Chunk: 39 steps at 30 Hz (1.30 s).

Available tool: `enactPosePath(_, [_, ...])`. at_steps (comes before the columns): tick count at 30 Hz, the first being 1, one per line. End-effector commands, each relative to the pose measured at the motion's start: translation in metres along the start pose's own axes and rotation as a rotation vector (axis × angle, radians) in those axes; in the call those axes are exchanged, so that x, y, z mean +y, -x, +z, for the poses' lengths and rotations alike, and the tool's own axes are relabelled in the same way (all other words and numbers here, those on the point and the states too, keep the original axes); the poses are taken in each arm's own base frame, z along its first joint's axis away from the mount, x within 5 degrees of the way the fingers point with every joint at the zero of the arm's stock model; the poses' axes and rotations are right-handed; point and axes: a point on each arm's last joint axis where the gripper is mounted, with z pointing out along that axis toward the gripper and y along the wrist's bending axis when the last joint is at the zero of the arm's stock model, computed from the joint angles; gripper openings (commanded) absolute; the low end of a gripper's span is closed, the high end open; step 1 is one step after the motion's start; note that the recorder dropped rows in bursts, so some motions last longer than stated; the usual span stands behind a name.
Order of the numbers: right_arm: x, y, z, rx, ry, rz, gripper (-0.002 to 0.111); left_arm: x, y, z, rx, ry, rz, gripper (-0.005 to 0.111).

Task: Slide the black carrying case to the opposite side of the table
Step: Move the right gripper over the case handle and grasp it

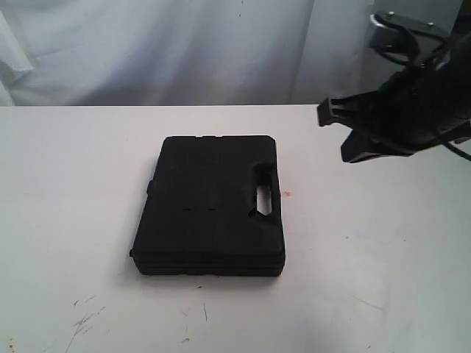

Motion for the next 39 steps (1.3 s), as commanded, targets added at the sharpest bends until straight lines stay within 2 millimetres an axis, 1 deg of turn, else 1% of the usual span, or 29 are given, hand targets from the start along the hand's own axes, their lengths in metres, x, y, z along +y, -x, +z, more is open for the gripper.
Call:
enactPosePath(1, [0.017, 0.012, 0.023, 0.06, -0.021, -0.034, 0.0, 0.0, 0.0, 0.0, -0.01, -0.005, -0.002, 0.0])
enactPosePath(4, [0.027, 0.019, 0.04, 0.102, -0.037, -0.031, 0.0, 0.0, 0.0, 0.0, -0.01, -0.005, -0.002, 0.0])
enactPosePath(9, [0.034, 0.029, 0.072, 0.152, -0.091, -0.009, 0.0, 0.0, 0.0, 0.0, -0.01, -0.005, -0.002, 0.0])
enactPosePath(16, [0.033, 0.041, 0.11, 0.166, -0.104, 0.015, 0.0, 0.0, 0.0, 0.0, -0.01, -0.005, -0.002, 0.0])
enactPosePath(19, [0.031, 0.048, 0.122, 0.158, -0.138, 0.013, 0.0, 0.0, 0.0, 0.0, -0.01, -0.005, -0.002, 0.0])
enactPosePath(22, [0.03, 0.054, 0.131, 0.137, -0.148, -0.004, 0.008, 0.0, 0.0, 0.0, -0.01, -0.005, -0.002, 0.0])
enactPosePath(25, [0.031, 0.058, 0.138, 0.134, -0.147, -0.026, 0.022, 0.0, 0.0, 0.0, -0.01, -0.005, -0.002, 0.0])
enactPosePath(28, [0.032, 0.062, 0.144, 0.132, -0.144, -0.035, 0.041, 0.0, 0.0, 0.0, -0.01, -0.005, -0.002, 0.0])
enactPosePath(31, [0.03, 0.061, 0.156, 0.143, -0.147, -0.033, 0.041, 0.0, 0.0, 0.0, -0.01, -0.005, -0.002, 0.0])
enactPosePath(32, [0.029, 0.06, 0.164, 0.148, -0.151, -0.034, 0.04, 0.0, 0.0, 0.0, -0.01, -0.005, -0.002, 0.0])
enactPosePath(39, [0.023, 0.058, 0.191, 0.138, -0.156, -0.04, 0.04, 0.0, 0.0, 0.0, -0.01, -0.005, -0.002, 0.0])
